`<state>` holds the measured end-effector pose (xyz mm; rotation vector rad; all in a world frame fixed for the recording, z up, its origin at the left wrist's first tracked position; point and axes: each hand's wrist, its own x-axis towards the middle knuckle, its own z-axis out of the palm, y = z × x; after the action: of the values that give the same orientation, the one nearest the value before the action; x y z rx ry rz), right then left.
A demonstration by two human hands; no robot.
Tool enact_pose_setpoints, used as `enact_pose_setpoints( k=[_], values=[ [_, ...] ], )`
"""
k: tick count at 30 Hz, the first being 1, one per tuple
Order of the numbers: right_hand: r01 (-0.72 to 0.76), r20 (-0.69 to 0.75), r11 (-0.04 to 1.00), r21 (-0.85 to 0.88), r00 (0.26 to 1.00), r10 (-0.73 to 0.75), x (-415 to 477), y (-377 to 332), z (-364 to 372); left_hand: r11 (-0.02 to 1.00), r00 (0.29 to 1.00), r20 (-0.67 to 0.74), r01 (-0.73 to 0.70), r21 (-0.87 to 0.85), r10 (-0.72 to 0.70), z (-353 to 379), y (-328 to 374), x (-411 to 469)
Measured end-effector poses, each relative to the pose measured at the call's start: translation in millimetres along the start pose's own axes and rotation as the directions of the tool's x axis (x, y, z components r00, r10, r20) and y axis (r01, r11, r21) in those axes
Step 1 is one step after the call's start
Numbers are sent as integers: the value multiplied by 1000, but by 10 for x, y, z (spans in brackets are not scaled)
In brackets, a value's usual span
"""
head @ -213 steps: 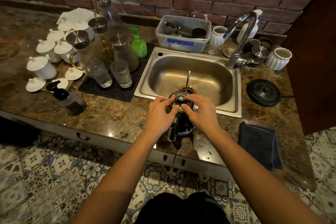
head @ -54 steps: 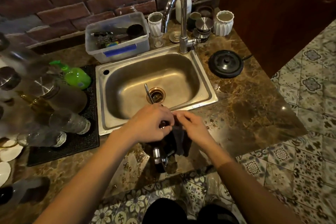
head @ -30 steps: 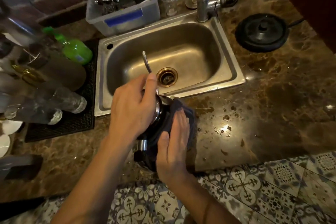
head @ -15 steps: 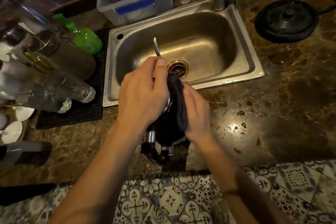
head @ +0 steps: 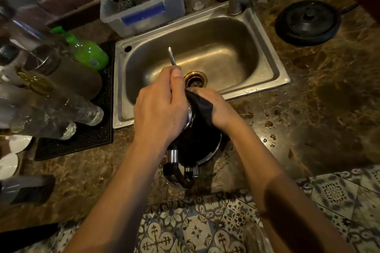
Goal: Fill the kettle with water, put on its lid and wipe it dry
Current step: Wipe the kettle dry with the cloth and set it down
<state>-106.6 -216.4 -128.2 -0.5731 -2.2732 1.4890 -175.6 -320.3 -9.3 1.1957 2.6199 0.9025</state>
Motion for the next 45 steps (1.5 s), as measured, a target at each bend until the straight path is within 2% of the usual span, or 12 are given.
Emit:
enact_pose_setpoints(
  k=[2,5,8,11,16,22,26,31,38,41,43,45],
  values=[
    [-57,-17,998,38,998,58,82,1,-9,1000,1000,-17,15,-9,-15,-1,2,1],
    [-60,-263,996,-72,964,39,-247,51,266,998,999,-15,47,36,-46,14,-5,12],
    [-43,-522,985,168,844,126,-808,-120,762,996,998,0,67,66,-67,18,-23,18],
    [-88,-562,973,212,804,195,-1080,-423,1086,996,998,12,66,67,-67,19,-36,17],
    [41,-518,992,116,855,25,-800,-334,714,999,999,8,43,16,-43,13,-37,16],
    [-92,-123,994,-52,989,85,-147,-44,95,998,998,-12,55,11,-55,12,-25,18],
    [-141,-311,986,-86,944,108,-380,10,296,997,997,-20,72,28,-71,11,-15,21],
    [-166,-501,969,181,833,236,-1175,-333,1062,998,999,-13,46,46,-46,17,-19,18],
    [97,-541,994,-46,835,-106,-731,-190,697,1000,1000,-9,16,7,-16,35,-57,30],
    [75,-301,981,-181,945,-128,-365,-76,315,1000,1000,-19,18,-11,-18,38,-32,28],
    [-64,-130,984,-166,991,42,-164,-16,104,999,999,-17,30,-19,-30,31,-13,9],
    [-105,-125,982,-159,988,85,-106,-35,53,999,999,-19,47,-20,-47,22,9,6]
  ],
)
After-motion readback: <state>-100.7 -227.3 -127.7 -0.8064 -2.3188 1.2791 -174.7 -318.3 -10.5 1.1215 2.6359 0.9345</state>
